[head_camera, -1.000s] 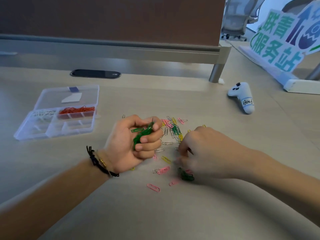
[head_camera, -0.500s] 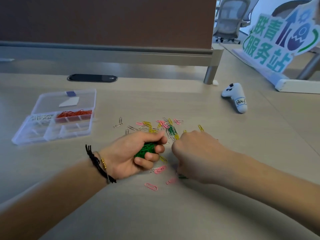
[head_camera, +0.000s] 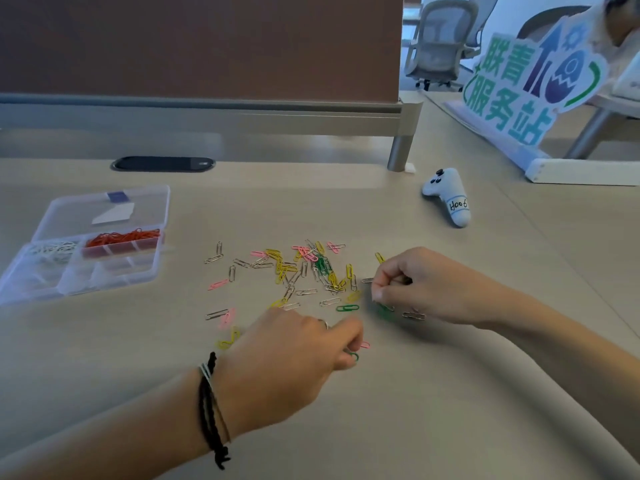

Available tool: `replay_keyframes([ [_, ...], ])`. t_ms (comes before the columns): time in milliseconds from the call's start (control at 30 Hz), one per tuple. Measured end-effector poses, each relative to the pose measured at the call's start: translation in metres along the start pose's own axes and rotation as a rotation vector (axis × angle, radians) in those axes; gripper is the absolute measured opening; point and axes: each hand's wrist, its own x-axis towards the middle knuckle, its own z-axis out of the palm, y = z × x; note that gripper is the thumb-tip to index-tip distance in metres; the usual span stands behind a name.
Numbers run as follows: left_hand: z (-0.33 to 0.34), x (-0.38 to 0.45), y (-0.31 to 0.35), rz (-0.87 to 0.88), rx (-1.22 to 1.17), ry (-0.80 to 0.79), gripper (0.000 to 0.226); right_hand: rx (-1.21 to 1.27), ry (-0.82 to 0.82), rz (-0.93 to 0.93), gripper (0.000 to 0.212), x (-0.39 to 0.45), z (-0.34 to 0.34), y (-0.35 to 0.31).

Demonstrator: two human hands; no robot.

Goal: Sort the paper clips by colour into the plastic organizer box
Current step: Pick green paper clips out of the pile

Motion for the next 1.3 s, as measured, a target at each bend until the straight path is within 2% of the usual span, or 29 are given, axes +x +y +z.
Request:
replay_keyframes([
  [100,0.006,0.003,-0.002,0.066,0.076,0.000,0.013,0.277,-0.139,-0.003,0.023,-0.005,-0.002,0.004],
  [200,0.010,0.007,0.003,0.103,0.171,-0.060,0.037,0.757,-0.303,-0.011,0.018,-0.006,0.001,0.006],
  [267,0.007,0.008,0.007,0.110,0.145,-0.081,0.037,1.016,-0.346,-0.015,0.013,-0.005,0.008,0.008],
  [300,0.002,0.009,0.009,0.084,0.074,-0.073,0.033,1.088,-0.359,-0.013,0.013,-0.003,0.013,0.009],
  [367,-0.003,0.014,0.002,-0.088,-0.155,-0.002,0.015,1.181,-0.386,-0.006,0.015,0.000,0.021,0.010],
  [467,-0.006,0.021,-0.014,-0.327,-0.798,0.059,0.013,1.293,-0.403,0.001,0.015,0.004,0.027,0.014],
  [533,-0.010,0.022,-0.022,-0.341,-0.883,0.082,0.013,1.274,-0.371,0.023,0.016,0.007,0.027,0.012],
  [600,-0.011,0.021,-0.026,-0.334,-0.890,0.072,0.014,1.039,-0.249,0.062,0.020,0.008,0.025,0.009],
  [667,-0.011,0.021,-0.030,-0.334,-0.910,0.068,0.016,0.639,-0.072,0.050,0.024,0.008,0.019,0.000],
  [767,-0.012,0.021,-0.035,-0.361,-0.971,0.081,0.023,0.067,0.076,-0.106,0.016,0.009,0.012,-0.012],
  [833,-0.012,0.019,-0.040,-0.507,-1.229,-0.013,0.028,-0.245,0.112,-0.168,0.005,0.012,0.012,-0.015],
  [900,-0.013,0.015,-0.046,-0.607,-1.581,-0.122,0.027,-0.485,0.115,-0.175,0.010,0.015,0.017,-0.018],
  [1000,-0.014,0.011,-0.055,-0.561,-1.970,-0.258,0.025,-0.708,0.096,-0.214,0.018,0.018,0.022,-0.023],
  [1033,-0.014,0.010,-0.058,-0.538,-1.992,-0.289,0.031,-0.758,0.091,-0.233,0.019,0.018,0.023,-0.025],
  [1100,-0.013,0.008,-0.061,-0.517,-1.855,-0.315,0.039,-0.871,0.071,-0.259,0.020,0.019,0.023,-0.029],
  [1167,-0.015,0.004,-0.059,-0.497,-1.652,-0.294,0.034,-1.022,0.035,-0.305,0.019,0.020,0.024,-0.034],
  [1300,-0.022,0.001,-0.050,-0.419,-1.502,-0.281,0.020,-1.241,0.035,-0.532,0.010,0.020,0.028,-0.040],
])
